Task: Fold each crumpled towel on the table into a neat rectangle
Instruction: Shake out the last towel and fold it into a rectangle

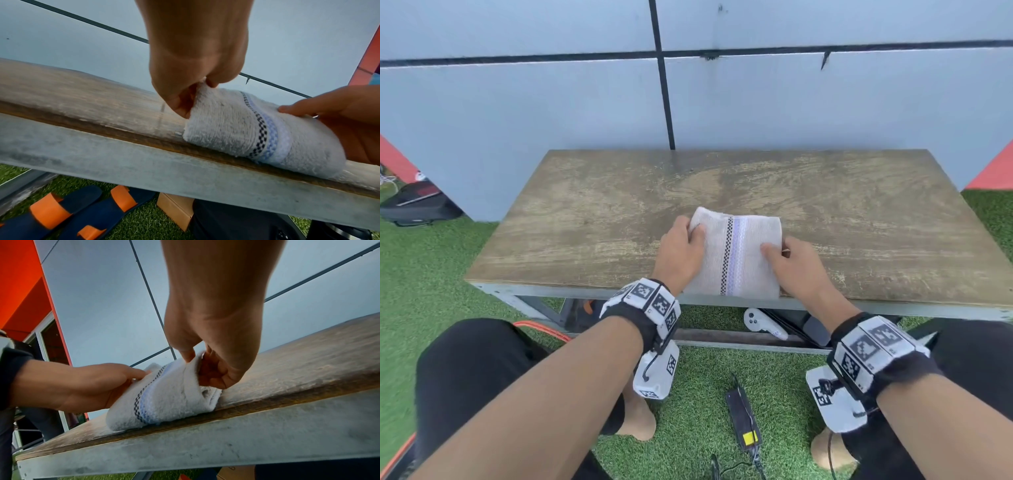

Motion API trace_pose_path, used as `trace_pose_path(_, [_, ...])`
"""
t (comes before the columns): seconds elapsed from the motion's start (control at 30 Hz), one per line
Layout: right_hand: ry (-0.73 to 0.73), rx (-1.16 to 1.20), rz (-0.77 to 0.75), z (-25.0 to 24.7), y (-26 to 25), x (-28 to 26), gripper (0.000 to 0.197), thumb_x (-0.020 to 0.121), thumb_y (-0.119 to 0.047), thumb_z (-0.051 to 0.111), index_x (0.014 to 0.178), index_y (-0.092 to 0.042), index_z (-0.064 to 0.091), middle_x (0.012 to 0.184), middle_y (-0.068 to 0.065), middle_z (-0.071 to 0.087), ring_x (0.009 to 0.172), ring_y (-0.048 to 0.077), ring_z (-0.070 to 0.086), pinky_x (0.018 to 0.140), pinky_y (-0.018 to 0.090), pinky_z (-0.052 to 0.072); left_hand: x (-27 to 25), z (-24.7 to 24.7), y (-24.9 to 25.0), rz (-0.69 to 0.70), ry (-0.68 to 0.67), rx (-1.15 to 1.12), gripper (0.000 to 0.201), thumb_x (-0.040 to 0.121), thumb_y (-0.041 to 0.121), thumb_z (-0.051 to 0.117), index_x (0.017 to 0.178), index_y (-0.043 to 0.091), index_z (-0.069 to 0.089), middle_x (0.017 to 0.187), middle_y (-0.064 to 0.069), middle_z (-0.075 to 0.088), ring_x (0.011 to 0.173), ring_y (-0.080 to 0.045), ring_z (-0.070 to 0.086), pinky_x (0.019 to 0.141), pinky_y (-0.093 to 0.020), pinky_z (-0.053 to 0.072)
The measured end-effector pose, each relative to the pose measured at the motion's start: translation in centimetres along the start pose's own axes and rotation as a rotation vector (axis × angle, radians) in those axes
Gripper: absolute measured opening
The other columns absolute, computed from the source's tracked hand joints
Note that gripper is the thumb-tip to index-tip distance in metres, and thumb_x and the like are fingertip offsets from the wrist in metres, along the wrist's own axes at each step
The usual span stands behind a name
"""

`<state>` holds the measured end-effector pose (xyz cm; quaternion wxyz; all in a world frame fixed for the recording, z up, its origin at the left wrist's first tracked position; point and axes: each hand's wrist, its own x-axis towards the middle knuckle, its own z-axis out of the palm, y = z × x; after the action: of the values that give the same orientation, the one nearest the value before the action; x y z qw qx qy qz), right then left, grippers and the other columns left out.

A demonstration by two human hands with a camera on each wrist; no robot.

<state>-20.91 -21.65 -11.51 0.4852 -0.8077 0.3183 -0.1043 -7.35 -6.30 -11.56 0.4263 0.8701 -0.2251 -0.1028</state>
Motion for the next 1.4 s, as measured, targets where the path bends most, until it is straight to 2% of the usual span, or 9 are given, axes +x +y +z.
trace_pose_path(0.13, [0.043, -0.081, 0.020, 0.2, 0.7, 1.7, 0.035, 0.103, -0.037, 0.048, 0.096, -0.004, 0.059, 0.090, 0.010, 0.065, 0.073, 0.022, 0.058, 0.055, 0.033, 0.043, 1.7, 1.4, 0.2, 0.013, 0.062, 0.084, 0.031, 0.107, 0.037, 0.034, 0.081, 0.022, 0.040, 0.077, 0.001, 0.054, 0.077, -0.031, 0.058, 0.069, -0.044, 0.049])
trace_pose_path(0.23, [0.008, -0.237, 0.049, 0.5, 1.4, 2.8, 0.039, 0.104, -0.038, 0.044, 0.079, -0.009, 0.053, 0.076, 0.005, 0.057, 0.063, 0.018, 0.052, 0.049, 0.026, 0.034, 2.3, 2.2, 0.0, -0.053, 0.047, 0.213, 0.034, 0.107, 0.036, 0.031, 0.098, 0.012, 0.054, 0.092, -0.008, 0.065, 0.090, -0.035, 0.064, 0.084, -0.050, 0.052])
trace_pose_path(0.33, [-0.007, -0.337, 0.042, 1.0, 1.7, 3.2, 0.043, 0.106, -0.039, 0.041, 0.070, -0.016, 0.044, 0.065, 0.000, 0.050, 0.053, 0.013, 0.046, 0.047, 0.023, 0.031, 2.4, 2.7, -0.7, -0.122, 0.054, 0.298, 0.041, 0.108, 0.037, 0.029, 0.105, 0.006, 0.056, 0.100, -0.014, 0.065, 0.094, -0.035, 0.063, 0.079, -0.043, 0.049])
trace_pose_path(0.63, [0.051, -0.445, -0.018, 1.8, 2.6, 3.7, 0.040, 0.105, -0.043, 0.039, 0.085, -0.010, 0.052, 0.075, 0.007, 0.059, 0.064, 0.022, 0.055, 0.057, 0.035, 0.043, 2.8, 3.1, -0.8, -0.171, 0.059, 0.355, 0.048, 0.109, 0.040, 0.025, 0.108, 0.005, 0.058, 0.103, -0.016, 0.065, 0.097, -0.036, 0.062, 0.077, -0.041, 0.041])
trace_pose_path(0.93, [0.071, -0.374, -0.008, 1.6, 2.1, 3.0, 0.035, 0.104, -0.045, 0.040, 0.088, -0.014, 0.048, 0.076, 0.005, 0.059, 0.065, 0.021, 0.057, 0.054, 0.033, 0.040, 2.9, 2.6, -0.8, -0.177, 0.039, 0.229, 0.043, 0.104, 0.049, 0.031, 0.114, 0.010, 0.047, 0.099, -0.012, 0.066, 0.090, -0.034, 0.065, 0.082, -0.047, 0.054])
trace_pose_path(1.03, [0.098, -0.296, 0.004, 1.3, 1.5, 2.6, 0.029, 0.103, -0.043, 0.045, 0.100, -0.015, 0.047, 0.079, 0.003, 0.060, 0.068, 0.020, 0.060, 0.058, 0.035, 0.045, 2.5, 2.4, 0.0, -0.056, 0.105, 0.253, 0.036, 0.099, 0.047, 0.043, 0.118, 0.016, 0.039, 0.105, -0.005, 0.059, 0.082, -0.026, 0.063, 0.072, -0.040, 0.051])
trace_pose_path(1.13, [0.159, -0.273, -0.057, 0.9, 1.5, 2.8, 0.018, 0.102, -0.033, 0.051, 0.098, -0.015, 0.048, 0.080, 0.003, 0.062, 0.067, 0.020, 0.060, 0.056, 0.036, 0.049, 2.9, 2.5, 0.3, 0.080, 0.033, 0.359, 0.043, 0.097, 0.034, 0.048, 0.136, 0.018, 0.041, 0.125, -0.007, 0.045, 0.101, -0.021, 0.053, 0.075, -0.036, 0.044])
trace_pose_path(1.3, [0.238, -0.275, -0.153, 0.6, 1.9, 4.0, 0.014, 0.098, -0.028, 0.056, 0.086, -0.022, 0.050, 0.086, 0.002, 0.058, 0.077, 0.019, 0.055, 0.063, 0.036, 0.049, 4.7, 2.5, -0.4, 0.146, 0.007, 0.311, 0.009, 0.100, 0.021, 0.048, 0.103, 0.018, 0.056, 0.108, -0.003, 0.056, 0.097, -0.022, 0.054, 0.083, -0.043, 0.052])
trace_pose_path(1.4, [0.238, -0.270, -0.140, 0.5, 2.1, 4.5, 0.015, 0.099, -0.030, 0.055, 0.088, -0.022, 0.051, 0.080, 0.002, 0.060, 0.074, 0.021, 0.058, 0.061, 0.038, 0.051, 5.4, 2.5, -0.7, 0.119, 0.026, 0.256, 0.012, 0.103, 0.021, 0.047, 0.097, 0.017, 0.057, 0.101, -0.001, 0.061, 0.092, -0.021, 0.057, 0.081, -0.047, 0.053])
